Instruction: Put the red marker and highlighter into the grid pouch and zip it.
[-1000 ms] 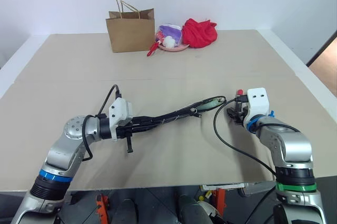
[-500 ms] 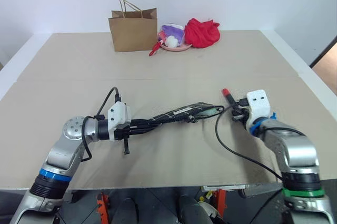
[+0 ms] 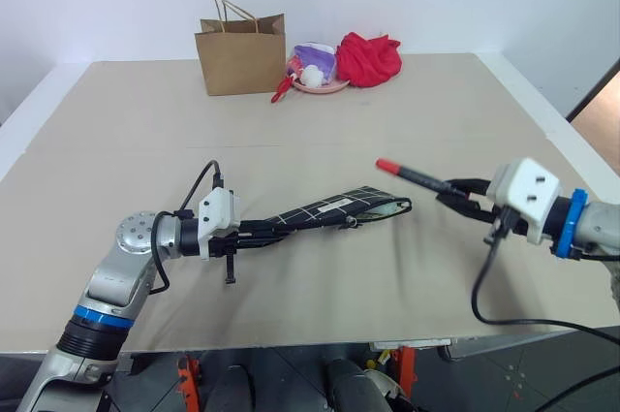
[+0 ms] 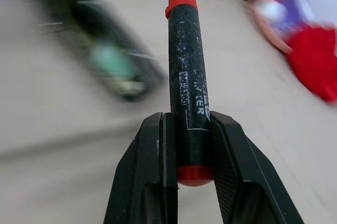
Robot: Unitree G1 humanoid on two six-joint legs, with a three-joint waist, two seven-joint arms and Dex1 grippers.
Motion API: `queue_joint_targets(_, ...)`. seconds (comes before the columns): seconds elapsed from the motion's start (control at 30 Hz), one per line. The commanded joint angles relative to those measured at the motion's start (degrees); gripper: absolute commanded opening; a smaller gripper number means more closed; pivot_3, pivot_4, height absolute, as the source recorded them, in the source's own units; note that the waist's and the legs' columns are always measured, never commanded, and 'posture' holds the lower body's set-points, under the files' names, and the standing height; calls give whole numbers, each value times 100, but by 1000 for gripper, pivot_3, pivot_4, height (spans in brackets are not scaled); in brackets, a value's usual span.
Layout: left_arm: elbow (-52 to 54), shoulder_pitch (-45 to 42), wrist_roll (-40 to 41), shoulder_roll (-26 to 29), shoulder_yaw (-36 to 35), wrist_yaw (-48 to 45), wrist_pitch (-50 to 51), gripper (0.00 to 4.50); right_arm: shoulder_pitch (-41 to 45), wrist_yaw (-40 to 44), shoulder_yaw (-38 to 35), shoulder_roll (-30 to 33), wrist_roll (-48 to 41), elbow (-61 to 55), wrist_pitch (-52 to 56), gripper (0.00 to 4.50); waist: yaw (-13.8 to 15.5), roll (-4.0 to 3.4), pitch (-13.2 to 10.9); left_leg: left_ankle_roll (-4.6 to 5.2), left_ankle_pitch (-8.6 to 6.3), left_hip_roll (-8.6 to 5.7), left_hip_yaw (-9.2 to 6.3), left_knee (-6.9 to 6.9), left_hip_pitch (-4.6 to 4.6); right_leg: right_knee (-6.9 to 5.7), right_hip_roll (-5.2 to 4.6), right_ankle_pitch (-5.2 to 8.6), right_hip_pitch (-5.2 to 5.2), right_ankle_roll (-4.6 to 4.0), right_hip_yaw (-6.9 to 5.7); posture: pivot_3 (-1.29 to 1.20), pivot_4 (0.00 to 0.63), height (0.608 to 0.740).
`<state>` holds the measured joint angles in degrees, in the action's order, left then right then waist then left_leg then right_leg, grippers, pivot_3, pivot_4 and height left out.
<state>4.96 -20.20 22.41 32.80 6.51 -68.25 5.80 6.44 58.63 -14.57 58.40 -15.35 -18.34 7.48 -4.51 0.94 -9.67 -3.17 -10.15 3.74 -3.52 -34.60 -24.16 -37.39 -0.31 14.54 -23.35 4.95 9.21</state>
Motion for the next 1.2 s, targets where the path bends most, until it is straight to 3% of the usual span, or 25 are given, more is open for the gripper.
queue_joint_targets(0.03,63,-88,60,14,-75,-50,-72,0,-113,460,-192,333,199,70,-837,572,5,0,0,0,0,0,0,-1,0,0,0,0,1,0,0,0,150,740)
queue_joint_targets(0.23,82,-57,44,25,-69,-86,-90,0,-116,814,-157,578,341,483,-1574,572,5,0,0,-1,0,0,0,-3,1,0,0,0,1,-5,0,0,150,740)
queue_joint_targets(0.63,200,23,37,13,-34,-77,-51,0,183,751,143,614,504,708,-1636,572,5,-1,0,-1,1,0,0,-3,2,0,0,-3,2,-3,0,0,150,740)
queue_joint_targets(1.2,267,71,8,-89,47,-8,-61,0,957,822,1226,481,435,-127,60,572,18,-1,1,-2,1,0,0,-3,5,-1,0,-4,1,-6,0,0,150,740)
